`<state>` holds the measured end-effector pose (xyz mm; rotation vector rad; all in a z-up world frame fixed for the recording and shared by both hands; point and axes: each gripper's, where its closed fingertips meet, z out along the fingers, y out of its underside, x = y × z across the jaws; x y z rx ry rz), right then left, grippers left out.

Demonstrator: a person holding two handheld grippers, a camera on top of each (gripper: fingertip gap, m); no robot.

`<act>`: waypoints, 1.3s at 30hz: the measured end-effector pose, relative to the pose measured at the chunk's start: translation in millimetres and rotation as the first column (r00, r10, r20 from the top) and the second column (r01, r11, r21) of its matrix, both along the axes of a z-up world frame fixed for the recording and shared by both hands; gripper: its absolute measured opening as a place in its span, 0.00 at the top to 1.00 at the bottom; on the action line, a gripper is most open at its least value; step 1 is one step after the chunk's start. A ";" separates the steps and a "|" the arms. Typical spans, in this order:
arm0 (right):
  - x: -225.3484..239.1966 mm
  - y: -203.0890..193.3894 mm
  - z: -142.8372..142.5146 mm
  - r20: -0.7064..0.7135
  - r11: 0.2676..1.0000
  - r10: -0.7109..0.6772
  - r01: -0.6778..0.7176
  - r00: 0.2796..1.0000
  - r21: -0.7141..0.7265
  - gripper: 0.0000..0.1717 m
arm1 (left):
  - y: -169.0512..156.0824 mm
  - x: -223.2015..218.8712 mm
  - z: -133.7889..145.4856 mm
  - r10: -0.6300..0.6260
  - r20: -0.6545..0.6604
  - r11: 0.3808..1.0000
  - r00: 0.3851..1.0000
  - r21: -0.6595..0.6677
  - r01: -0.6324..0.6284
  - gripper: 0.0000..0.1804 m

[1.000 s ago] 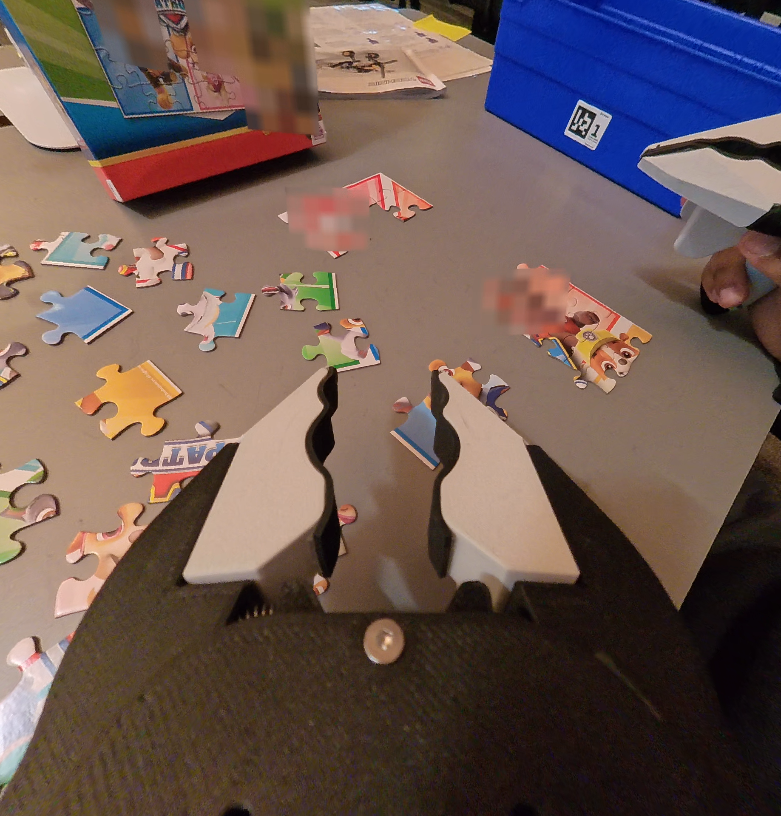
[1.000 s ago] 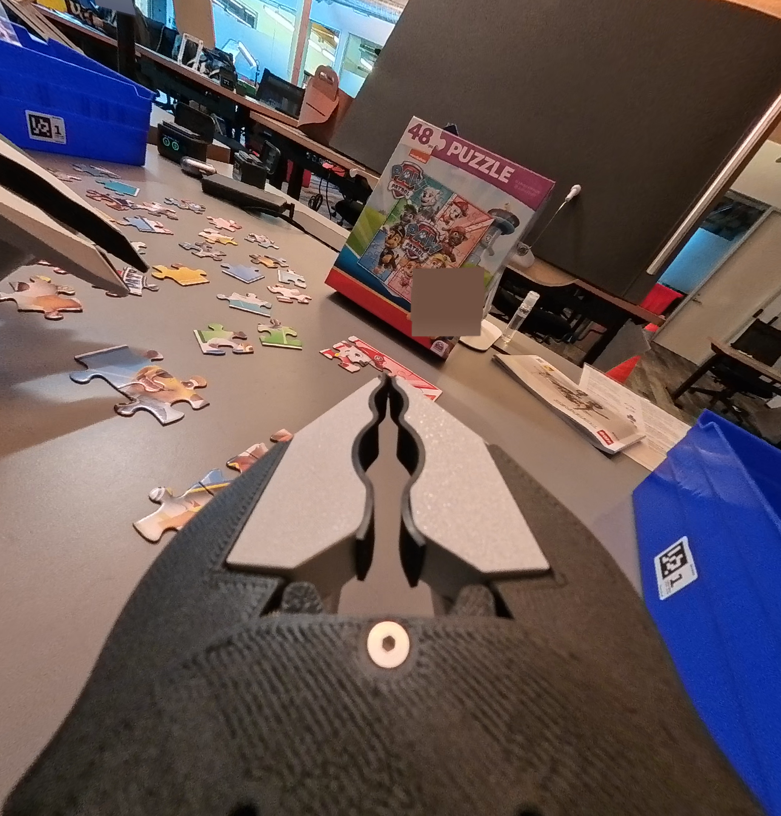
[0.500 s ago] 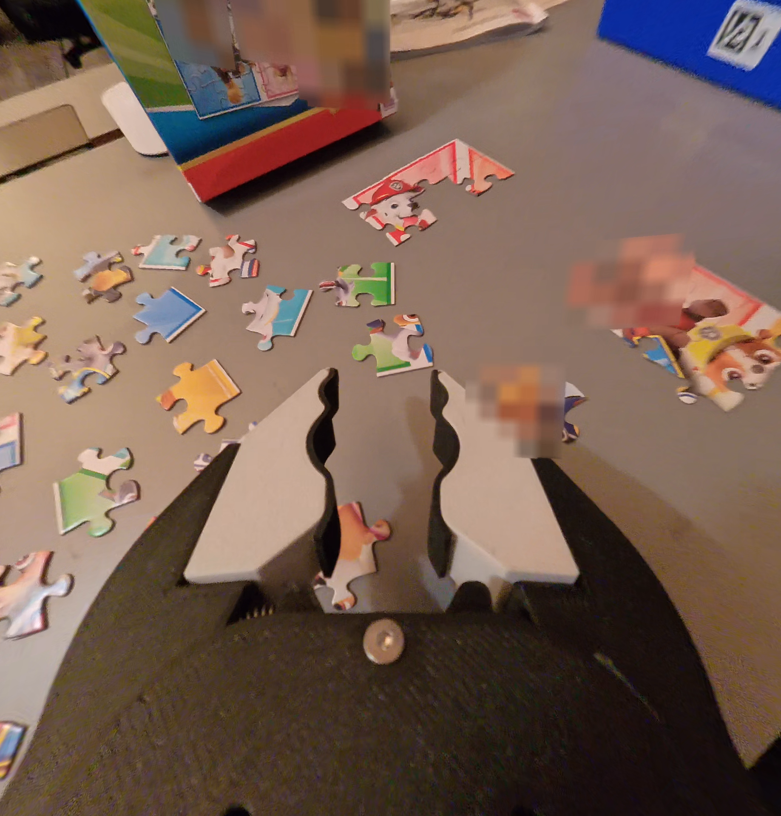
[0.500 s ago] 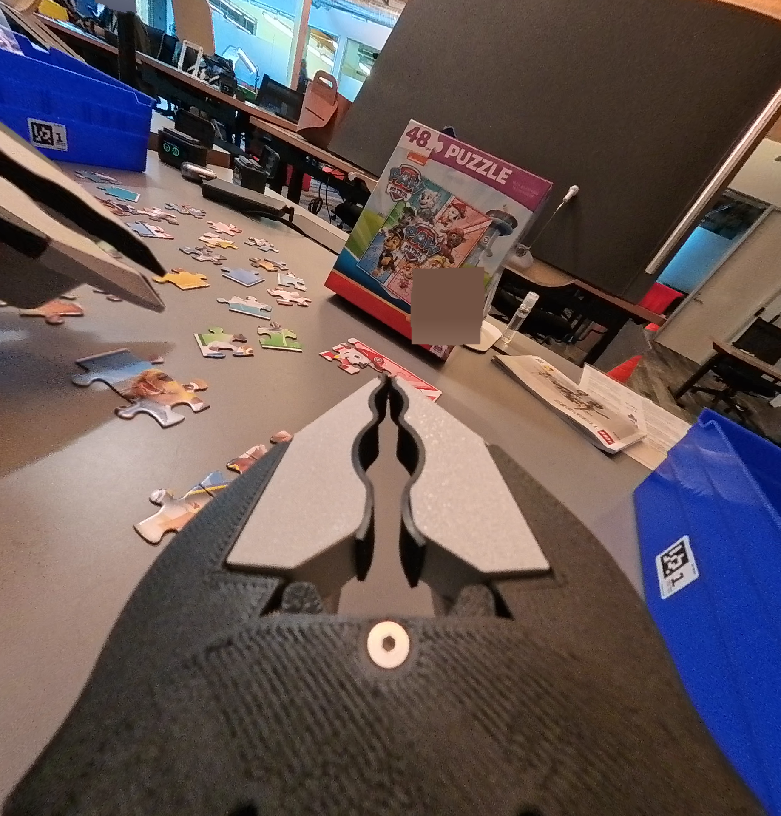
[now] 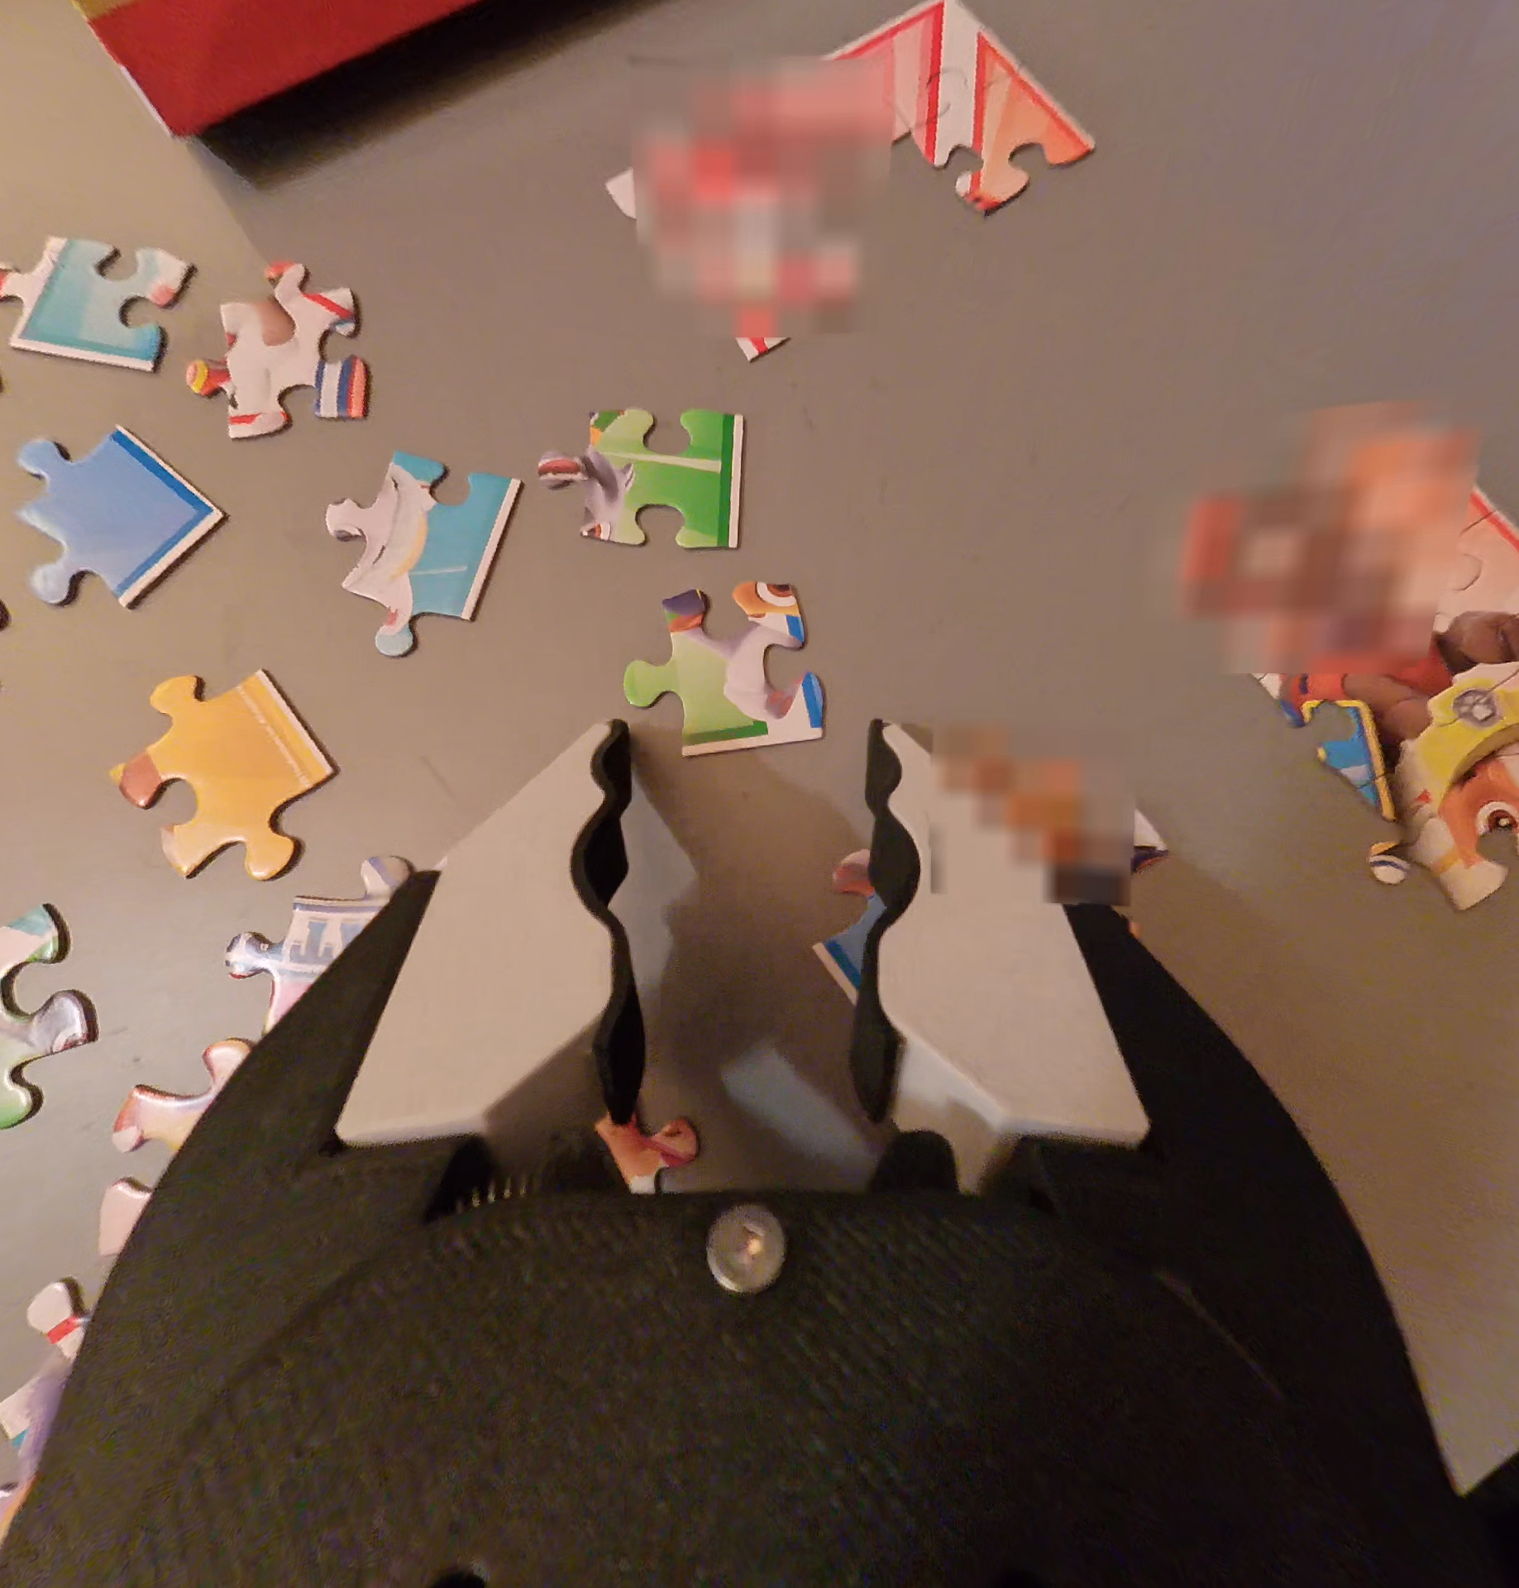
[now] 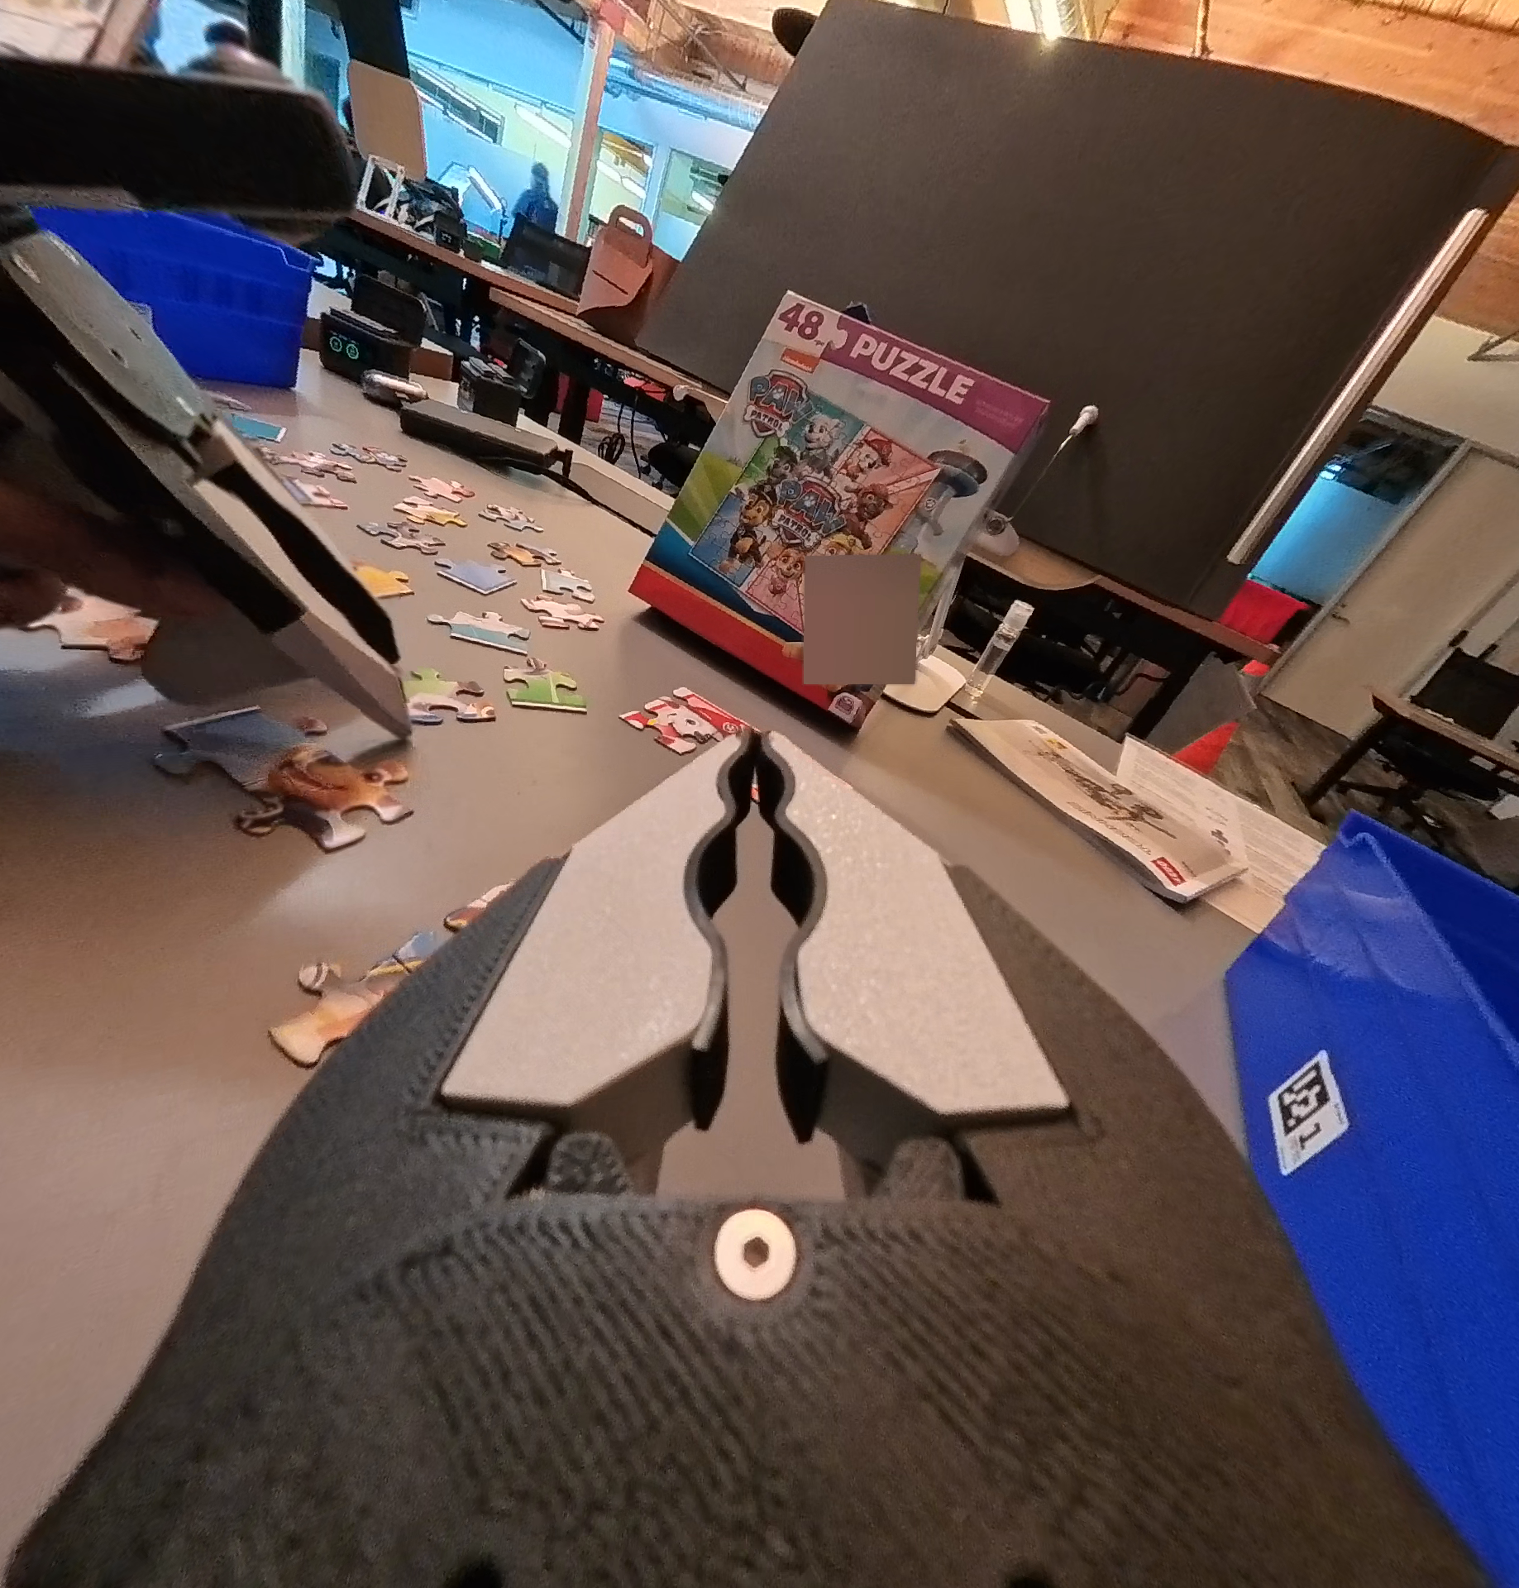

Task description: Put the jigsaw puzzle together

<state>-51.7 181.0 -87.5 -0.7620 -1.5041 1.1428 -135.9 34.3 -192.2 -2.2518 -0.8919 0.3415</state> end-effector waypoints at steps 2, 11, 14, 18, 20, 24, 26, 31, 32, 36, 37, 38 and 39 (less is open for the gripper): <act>0.2 0.2 0.4 -0.003 1.000 0.001 -0.001 1.000 -0.002 1.00 | -0.6 -0.8 -1.4 -0.003 -0.006 1.000 1.000 -0.001 0.003 0.71; 0.4 0.3 0.6 -0.004 1.000 0.000 0.000 1.000 -0.002 1.00 | -3.3 -3.2 -1.4 -0.039 -0.005 0.999 0.999 -0.026 0.039 0.83; 0.5 0.4 0.8 -0.006 1.000 0.000 0.000 1.000 -0.002 1.00 | -3.4 -1.1 -1.2 -0.067 0.006 0.997 0.998 -0.023 0.067 0.83; 0.6 0.5 1.0 -0.008 1.000 0.000 0.000 1.000 -0.002 1.00 | -3.5 1.8 2.9 -0.102 0.016 0.995 0.995 -0.001 0.102 0.84; 0.7 0.5 1.1 -0.008 1.000 0.001 -0.001 1.000 -0.003 1.00 | -1.1 5.8 6.8 -0.140 0.015 0.990 0.990 0.016 0.140 0.84; 0.9 0.5 1.3 -0.010 1.000 0.001 -0.001 1.000 -0.004 1.00 | 6.6 15.6 14.8 -0.227 0.026 0.972 0.974 0.063 0.225 0.84; 1.0 0.5 1.5 -0.012 1.000 0.001 -0.001 1.000 -0.004 1.00 | 10.9 20.1 18.5 -0.277 0.030 0.958 0.960 0.087 0.274 0.84; 1.3 0.6 2.1 -0.015 1.000 0.002 -0.002 1.000 -0.007 1.00 | 18.3 34.2 19.7 -0.484 0.024 0.873 0.875 0.076 0.481 0.84; 1.4 0.6 2.2 -0.016 1.000 0.002 -0.002 1.000 -0.007 1.00 | 17.7 36.5 17.8 -0.528 0.026 0.848 0.849 0.056 0.526 0.84; 1.9 0.9 2.8 -0.020 1.000 0.002 -0.002 1.000 -0.010 1.00 | 14.5 34.5 16.7 -0.615 0.039 0.789 0.788 0.018 0.614 0.84; 2.0 1.0 3.0 -0.021 1.000 0.002 -0.002 1.000 -0.011 1.00 | 14.1 34.6 18.2 -0.630 0.043 0.776 0.775 0.022 0.630 0.84; 2.0 1.1 3.1 -0.022 1.000 0.002 -0.002 1.000 -0.012 1.00 | 14.0 37.5 19.9 -0.656 0.049 0.755 0.753 0.035 0.655 0.84; 2.2 1.2 3.4 -0.023 1.000 0.002 -0.003 1.000 -0.014 1.00 | 14.5 39.5 21.8 -0.675 0.051 0.738 0.736 0.050 0.673 0.84</act>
